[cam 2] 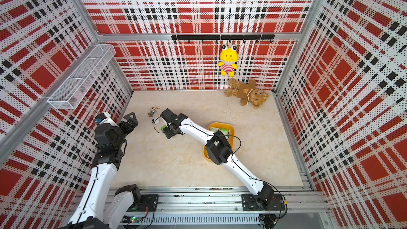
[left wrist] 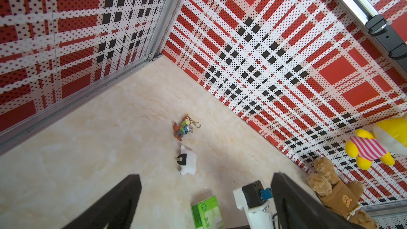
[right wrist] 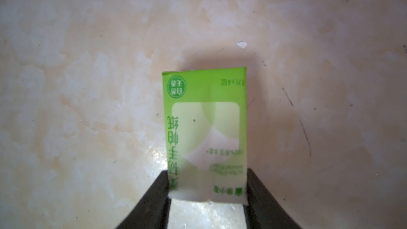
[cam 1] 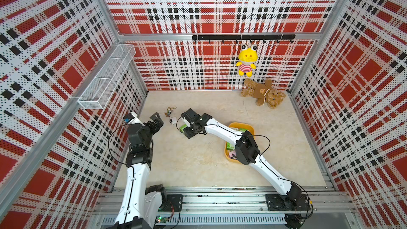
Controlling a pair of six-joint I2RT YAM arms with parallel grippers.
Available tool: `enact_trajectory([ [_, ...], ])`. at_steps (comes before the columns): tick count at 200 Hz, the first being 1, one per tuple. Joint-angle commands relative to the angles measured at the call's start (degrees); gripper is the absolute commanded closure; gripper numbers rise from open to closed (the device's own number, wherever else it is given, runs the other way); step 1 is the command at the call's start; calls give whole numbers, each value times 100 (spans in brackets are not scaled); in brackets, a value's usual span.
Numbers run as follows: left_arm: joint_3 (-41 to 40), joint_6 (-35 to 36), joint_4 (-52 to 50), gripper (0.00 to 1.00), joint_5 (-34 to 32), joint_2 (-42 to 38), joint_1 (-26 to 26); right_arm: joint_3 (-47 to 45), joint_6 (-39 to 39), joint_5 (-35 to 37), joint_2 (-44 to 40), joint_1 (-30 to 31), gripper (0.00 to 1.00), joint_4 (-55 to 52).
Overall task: Put the pocket tissues into the storage box
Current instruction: Pick up the pocket tissues from the center of the board.
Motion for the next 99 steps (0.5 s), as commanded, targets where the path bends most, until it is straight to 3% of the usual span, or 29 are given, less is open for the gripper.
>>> enact_trajectory([
  [1, 98, 92, -38, 0, 62, -13, 49, 83, 10, 16, 80, -9, 49, -45],
  [35, 142, 92, -47, 0, 68, -30, 59, -148, 19, 104, -115, -8, 57, 91],
  [99, 308, 83, -148, 0, 72, -48, 67, -1695, 342, -196, -1238, -120, 62, 1159],
])
